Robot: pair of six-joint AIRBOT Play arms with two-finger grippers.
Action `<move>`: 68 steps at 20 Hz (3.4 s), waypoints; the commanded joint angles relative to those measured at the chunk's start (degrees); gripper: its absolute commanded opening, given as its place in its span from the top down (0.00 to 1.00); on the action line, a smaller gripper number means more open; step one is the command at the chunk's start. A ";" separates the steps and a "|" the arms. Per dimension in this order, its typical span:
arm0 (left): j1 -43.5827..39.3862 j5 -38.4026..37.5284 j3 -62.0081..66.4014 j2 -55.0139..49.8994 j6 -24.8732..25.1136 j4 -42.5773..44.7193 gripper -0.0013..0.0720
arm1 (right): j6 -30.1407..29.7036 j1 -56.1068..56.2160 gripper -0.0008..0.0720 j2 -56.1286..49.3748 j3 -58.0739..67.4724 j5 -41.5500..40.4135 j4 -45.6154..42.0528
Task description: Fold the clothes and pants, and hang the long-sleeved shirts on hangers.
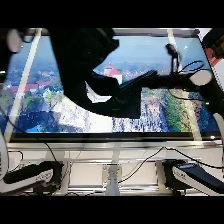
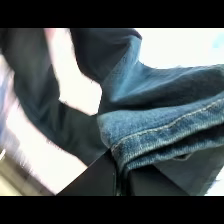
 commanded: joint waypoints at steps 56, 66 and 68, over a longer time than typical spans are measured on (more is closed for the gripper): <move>24.44 -10.97 -38.29 18.82 -15.23 -7.58 0.92 | -12.48 -18.80 0.95 -6.64 -16.63 19.69 5.38; 24.44 -10.97 -38.32 18.82 -15.26 -7.61 0.92 | -2.73 -6.34 0.29 -5.31 -33.53 -2.99 10.32; 24.44 -10.99 -38.32 18.80 -15.23 -7.61 0.92 | -0.50 -6.23 0.29 -7.85 -33.53 -3.10 10.16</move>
